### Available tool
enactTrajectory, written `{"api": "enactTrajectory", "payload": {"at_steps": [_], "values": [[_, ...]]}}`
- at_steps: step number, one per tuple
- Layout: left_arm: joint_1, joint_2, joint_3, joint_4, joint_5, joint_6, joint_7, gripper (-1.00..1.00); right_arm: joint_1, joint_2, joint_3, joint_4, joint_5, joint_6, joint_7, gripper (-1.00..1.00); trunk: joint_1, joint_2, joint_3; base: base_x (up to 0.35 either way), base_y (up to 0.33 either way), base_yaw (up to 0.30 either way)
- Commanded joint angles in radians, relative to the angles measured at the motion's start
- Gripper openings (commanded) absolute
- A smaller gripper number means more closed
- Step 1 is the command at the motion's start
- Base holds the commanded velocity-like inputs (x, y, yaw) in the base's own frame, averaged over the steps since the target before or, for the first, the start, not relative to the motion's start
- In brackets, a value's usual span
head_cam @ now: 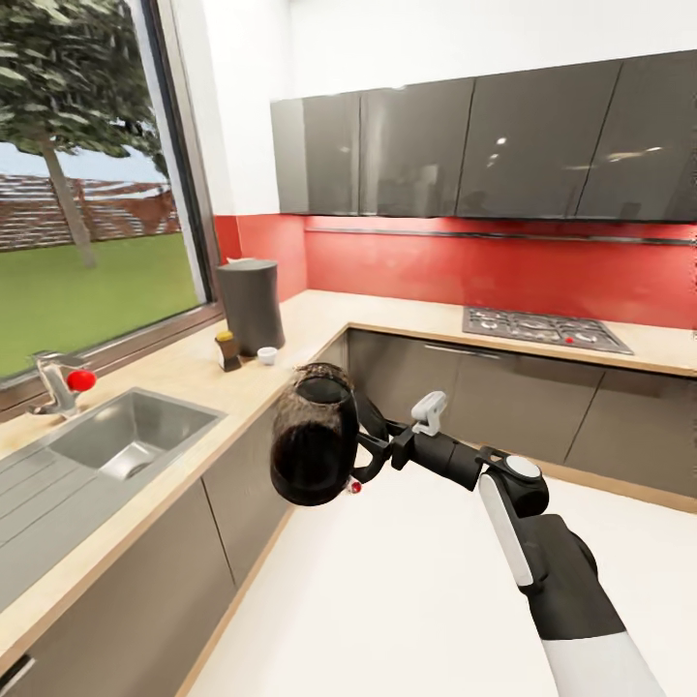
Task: Set up a coffee station on the kitchen countertop: keep the coffee maker on the countertop, move the bottle of coffee from the kitchen shelf to the counter next to the coffee maker, place a paper coffee filter on top of the coffee maker, put the saucer next to the coffee maker with the coffee cup on the saucer, and place the electric kettle next to the coffee maker.
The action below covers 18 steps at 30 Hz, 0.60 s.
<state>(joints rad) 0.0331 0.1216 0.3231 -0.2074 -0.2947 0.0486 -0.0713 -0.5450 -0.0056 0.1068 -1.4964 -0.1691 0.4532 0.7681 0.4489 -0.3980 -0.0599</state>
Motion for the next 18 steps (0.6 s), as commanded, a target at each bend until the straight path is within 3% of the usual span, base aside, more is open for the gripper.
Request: {"api": "enactTrajectory", "payload": {"at_steps": [1, 8, 18], "values": [[0.001, -0.001, 0.008, -0.004, -0.009, 0.005, -0.007, 1.00, -0.001, -0.001, 0.001, -0.001, -0.013, 0.009, -0.001, -1.00, 0.001, -0.002, -0.002, 0.294, -0.137, -0.061], [0.001, 0.000, 0.008, -0.004, -0.009, 0.005, -0.007, 1.00, -0.001, -0.016, 0.001, -0.001, -0.014, 0.007, -0.001, -1.00, 0.001, -0.002, -0.002, 0.293, -0.138, -0.017], [0.001, 0.000, 0.009, -0.004, -0.009, 0.005, -0.007, 1.00, -0.001, -0.017, 0.001, 0.002, -0.013, 0.007, -0.002, -1.00, 0.001, -0.002, -0.002, 0.293, -0.137, 0.000]]}}
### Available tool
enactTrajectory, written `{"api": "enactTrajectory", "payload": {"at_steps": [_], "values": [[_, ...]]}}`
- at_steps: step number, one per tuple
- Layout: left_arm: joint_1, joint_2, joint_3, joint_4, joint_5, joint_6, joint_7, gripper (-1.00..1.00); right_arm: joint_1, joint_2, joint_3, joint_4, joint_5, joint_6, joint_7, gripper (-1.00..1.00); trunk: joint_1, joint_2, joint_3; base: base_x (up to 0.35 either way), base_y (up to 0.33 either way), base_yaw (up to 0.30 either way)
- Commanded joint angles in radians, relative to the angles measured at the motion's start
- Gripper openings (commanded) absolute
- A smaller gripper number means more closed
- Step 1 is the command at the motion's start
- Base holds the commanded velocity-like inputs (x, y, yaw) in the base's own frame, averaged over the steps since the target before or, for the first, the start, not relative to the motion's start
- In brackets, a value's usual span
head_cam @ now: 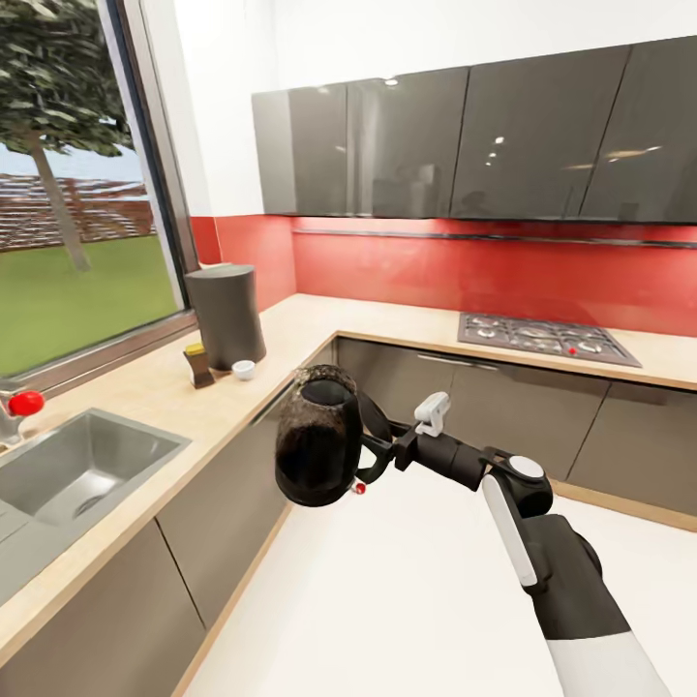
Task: Set up a coffee station on the kitchen countertop: keep the coffee maker on the countertop, move the bottle of coffee from the kitchen shelf to the counter next to the coffee maker, place a paper coffee filter on top of the coffee maker, put the saucer next to the coffee maker with the coffee cup on the saucer, and place the electric kettle next to the coffee maker.
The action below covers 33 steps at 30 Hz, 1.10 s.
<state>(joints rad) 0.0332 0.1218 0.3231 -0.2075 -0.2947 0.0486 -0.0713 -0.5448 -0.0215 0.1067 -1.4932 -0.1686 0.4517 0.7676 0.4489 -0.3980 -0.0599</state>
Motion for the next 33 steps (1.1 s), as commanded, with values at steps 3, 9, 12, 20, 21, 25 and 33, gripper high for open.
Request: {"api": "enactTrajectory", "payload": {"at_steps": [3, 9, 12, 20, 21, 25, 33], "values": [[0.001, -0.001, 0.008, -0.004, -0.009, 0.005, -0.007, 1.00, -0.001, 0.000, 0.000, 0.002, -0.012, 0.009, -0.002, -1.00, 0.001, -0.002, -0.002, 0.307, -0.087, 0.000], [0.001, -0.001, 0.008, -0.004, -0.009, 0.005, -0.007, 1.00, -0.001, 0.000, 0.001, 0.004, -0.009, 0.010, -0.006, -1.00, 0.001, -0.002, -0.002, 0.332, -0.007, 0.000], [0.001, 0.000, 0.009, -0.004, -0.009, 0.005, -0.007, 1.00, -0.001, 0.000, 0.001, 0.004, -0.009, 0.010, -0.007, -1.00, 0.001, -0.002, -0.002, 0.334, -0.021, 0.000], [0.001, 0.002, 0.010, -0.003, -0.009, 0.005, -0.007, 1.00, -0.001, 0.000, 0.001, 0.004, -0.009, 0.010, -0.007, -1.00, 0.001, -0.002, -0.002, 0.328, -0.090, 0.000], [0.001, 0.002, 0.010, -0.003, -0.009, 0.005, -0.007, 1.00, -0.001, 0.000, 0.001, 0.004, -0.009, 0.010, -0.007, -1.00, 0.001, -0.002, -0.002, 0.326, -0.104, 0.000], [0.001, 0.001, 0.008, -0.003, -0.009, 0.005, -0.007, 1.00, -0.001, 0.000, 0.001, 0.004, -0.009, 0.010, -0.007, -1.00, 0.001, -0.002, -0.002, 0.320, -0.114, 0.000], [0.001, 0.002, 0.008, -0.003, -0.009, 0.005, -0.007, 1.00, -0.001, 0.000, 0.001, 0.004, -0.009, 0.011, -0.007, -1.00, 0.001, -0.002, -0.002, 0.297, -0.137, 0.000]]}}
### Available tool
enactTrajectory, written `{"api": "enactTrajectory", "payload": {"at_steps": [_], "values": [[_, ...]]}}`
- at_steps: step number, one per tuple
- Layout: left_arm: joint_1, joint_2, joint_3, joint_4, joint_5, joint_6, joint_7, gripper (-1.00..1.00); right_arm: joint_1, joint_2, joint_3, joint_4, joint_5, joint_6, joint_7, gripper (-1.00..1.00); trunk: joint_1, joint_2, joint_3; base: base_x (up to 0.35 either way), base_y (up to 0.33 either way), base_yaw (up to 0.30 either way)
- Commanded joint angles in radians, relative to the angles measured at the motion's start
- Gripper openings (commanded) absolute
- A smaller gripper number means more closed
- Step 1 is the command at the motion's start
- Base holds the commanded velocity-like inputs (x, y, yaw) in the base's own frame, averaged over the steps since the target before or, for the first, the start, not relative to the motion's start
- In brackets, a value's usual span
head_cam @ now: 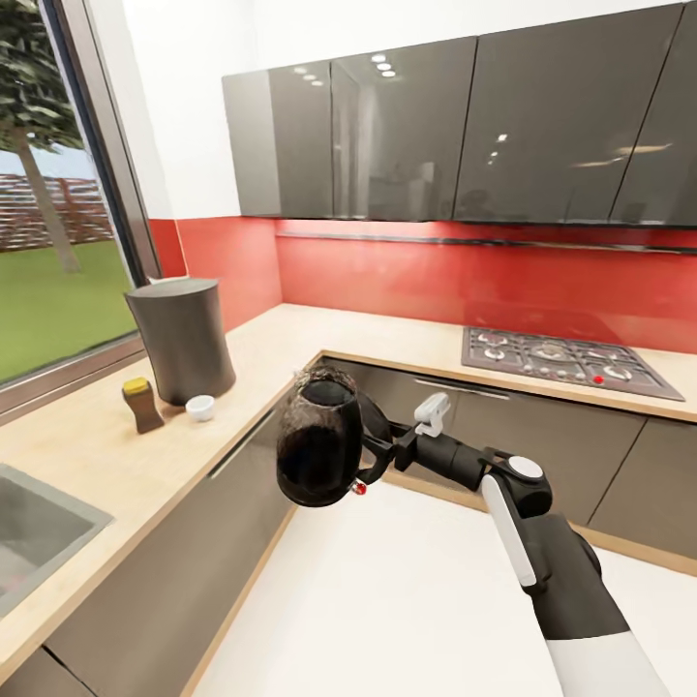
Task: Set up a coffee station on the kitchen countertop: keep the coffee maker on the countertop, move the bottle of coffee from the kitchen shelf to the counter next to the coffee maker, place a paper coffee filter on top of the coffee maker, put the saucer next to the coffee maker with the coffee cup on the saucer, and place the electric kettle next to the coffee maker.
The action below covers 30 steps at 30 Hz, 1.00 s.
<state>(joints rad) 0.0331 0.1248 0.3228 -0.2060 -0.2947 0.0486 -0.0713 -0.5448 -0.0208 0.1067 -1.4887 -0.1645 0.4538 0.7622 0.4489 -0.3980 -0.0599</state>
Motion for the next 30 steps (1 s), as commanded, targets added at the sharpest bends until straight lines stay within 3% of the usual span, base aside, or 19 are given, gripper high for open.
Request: {"api": "enactTrajectory", "payload": {"at_steps": [1, 30], "values": [[0.001, -0.001, 0.009, -0.004, -0.009, 0.005, -0.007, 1.00, -0.001, -0.001, 0.001, -0.001, -0.013, 0.008, -0.001, -1.00, 0.001, -0.002, -0.002, 0.291, -0.142, 0.000], [0.001, -0.001, 0.009, -0.004, -0.009, 0.005, -0.007, 1.00, 0.000, -0.002, -0.001, 0.022, -0.015, 0.007, 0.000, -1.00, 0.001, -0.002, -0.002, 0.289, -0.148, 0.000]]}}
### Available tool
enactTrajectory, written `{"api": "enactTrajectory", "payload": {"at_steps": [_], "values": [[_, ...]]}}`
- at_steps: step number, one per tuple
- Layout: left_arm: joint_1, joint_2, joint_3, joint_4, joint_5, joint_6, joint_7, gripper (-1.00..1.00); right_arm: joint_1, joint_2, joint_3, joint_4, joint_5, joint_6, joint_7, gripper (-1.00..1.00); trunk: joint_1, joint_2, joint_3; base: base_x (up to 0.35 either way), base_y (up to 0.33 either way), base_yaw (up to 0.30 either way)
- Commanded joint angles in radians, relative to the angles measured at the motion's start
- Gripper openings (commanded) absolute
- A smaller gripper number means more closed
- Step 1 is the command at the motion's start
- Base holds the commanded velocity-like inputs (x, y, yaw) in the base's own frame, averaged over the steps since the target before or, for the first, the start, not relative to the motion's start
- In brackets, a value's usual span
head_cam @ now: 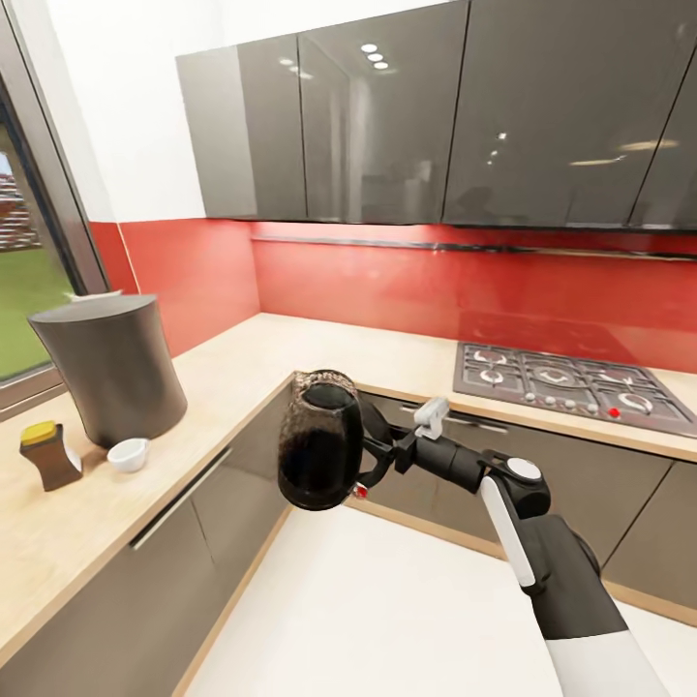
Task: Set up a coffee station on the kitchen countertop: keep the coffee maker on the countertop, move the bottle of coffee from the kitchen shelf to the counter next to the coffee maker, place a paper coffee filter on top of the coffee maker, put the saucer next to the coffee maker with the coffee cup on the saucer, and place the electric kettle next to the coffee maker.
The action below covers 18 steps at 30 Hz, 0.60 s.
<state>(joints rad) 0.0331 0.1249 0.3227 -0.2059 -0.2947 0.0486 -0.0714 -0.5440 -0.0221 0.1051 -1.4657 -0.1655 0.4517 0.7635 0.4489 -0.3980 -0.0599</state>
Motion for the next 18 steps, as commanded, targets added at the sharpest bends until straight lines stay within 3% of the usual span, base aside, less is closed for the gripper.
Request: {"api": "enactTrajectory", "payload": {"at_steps": [1, 18], "values": [[0.001, -0.001, 0.009, -0.004, -0.009, 0.005, -0.007, 1.00, -0.001, -0.001, 0.001, -0.001, -0.014, 0.009, -0.001, -1.00, 0.001, -0.002, -0.002, 0.269, -0.174, 0.000], [0.001, -0.002, 0.009, -0.004, -0.009, 0.005, -0.007, 1.00, -0.001, -0.001, 0.001, -0.001, -0.014, 0.007, -0.001, -1.00, 0.001, -0.002, -0.002, 0.195, -0.219, 0.000]]}}
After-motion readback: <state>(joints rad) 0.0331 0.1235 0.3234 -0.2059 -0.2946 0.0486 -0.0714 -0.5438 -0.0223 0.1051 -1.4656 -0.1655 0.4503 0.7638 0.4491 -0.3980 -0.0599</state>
